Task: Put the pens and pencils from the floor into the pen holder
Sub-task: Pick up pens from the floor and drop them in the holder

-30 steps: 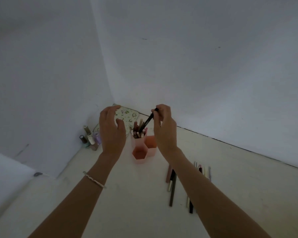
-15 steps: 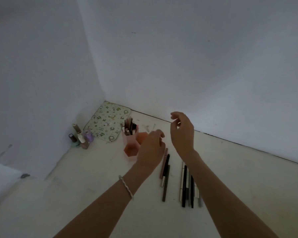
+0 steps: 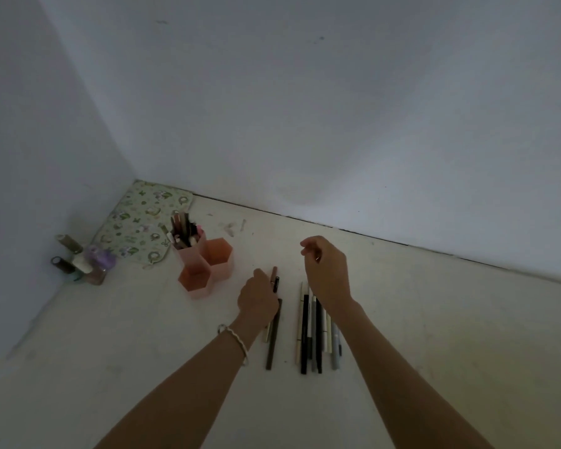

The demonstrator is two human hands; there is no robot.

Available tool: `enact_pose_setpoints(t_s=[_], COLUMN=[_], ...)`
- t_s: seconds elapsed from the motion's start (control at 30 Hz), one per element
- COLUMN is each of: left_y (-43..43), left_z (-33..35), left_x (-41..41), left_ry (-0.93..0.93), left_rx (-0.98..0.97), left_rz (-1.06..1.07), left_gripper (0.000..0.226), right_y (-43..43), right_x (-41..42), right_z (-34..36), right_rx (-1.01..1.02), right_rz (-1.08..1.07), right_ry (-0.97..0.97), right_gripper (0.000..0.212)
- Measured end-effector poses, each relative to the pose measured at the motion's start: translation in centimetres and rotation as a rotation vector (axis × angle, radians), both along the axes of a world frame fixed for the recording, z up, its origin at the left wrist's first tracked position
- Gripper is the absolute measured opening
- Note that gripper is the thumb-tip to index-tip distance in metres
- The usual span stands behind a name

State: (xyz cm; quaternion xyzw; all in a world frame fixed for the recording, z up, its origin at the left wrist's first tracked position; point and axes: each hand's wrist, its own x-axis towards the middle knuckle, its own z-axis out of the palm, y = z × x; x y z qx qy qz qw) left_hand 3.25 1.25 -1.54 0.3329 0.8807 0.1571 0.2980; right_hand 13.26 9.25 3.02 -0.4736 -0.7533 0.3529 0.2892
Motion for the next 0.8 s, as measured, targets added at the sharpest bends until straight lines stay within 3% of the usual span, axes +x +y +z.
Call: enact_pose_setpoints(t_s=[0.1, 0.3, 0.37, 0.47, 0.53, 0.63, 0.8], left_y=[0.4, 1.9, 1.7, 0.9, 0.2, -1.2, -4.1], left_z=[1.0, 7.6, 9.1, 10.5, 11.4, 13.0, 13.4], left_x=[-0.8, -3.7, -4.1, -4.6, -5.6, -8.9, -14.0], left_ry=[-0.102, -0.228, -0.284, -0.312, -0.270, -0.098, 0.242], left_rx=[0.106, 0.628, 0.749, 0.864, 0.902, 0.968, 1.078], left_rz=[0.016, 0.073, 0.109, 0.112, 0.091, 0.150, 0.345], left_gripper=[0.021, 0.023, 0.036, 0.074, 0.081, 0.072, 0.066], right_y=[0.3, -0.6, -1.9, -3.6, -3.7, -1.9, 1.1], right_x=[-0.4, -2.4, -3.1, -3.7, -4.1, -4.8, -5.8], right_z=[-0.8, -3.4, -4.1, -5.1, -4.7, -1.9, 4.3], right_rx=[-0.025, -0.237, -0.217, -0.135, -0.178, -0.208, -0.040], right_rz=[0.008, 0.056, 0.123, 0.243, 0.256, 0.117, -0.032], right_ry=[-0.040, -0.369, -0.485, -0.625, -0.554, -0.281, 0.117], right_gripper=[0.022, 0.020, 0.022, 0.035, 0.037, 0.032, 0.032])
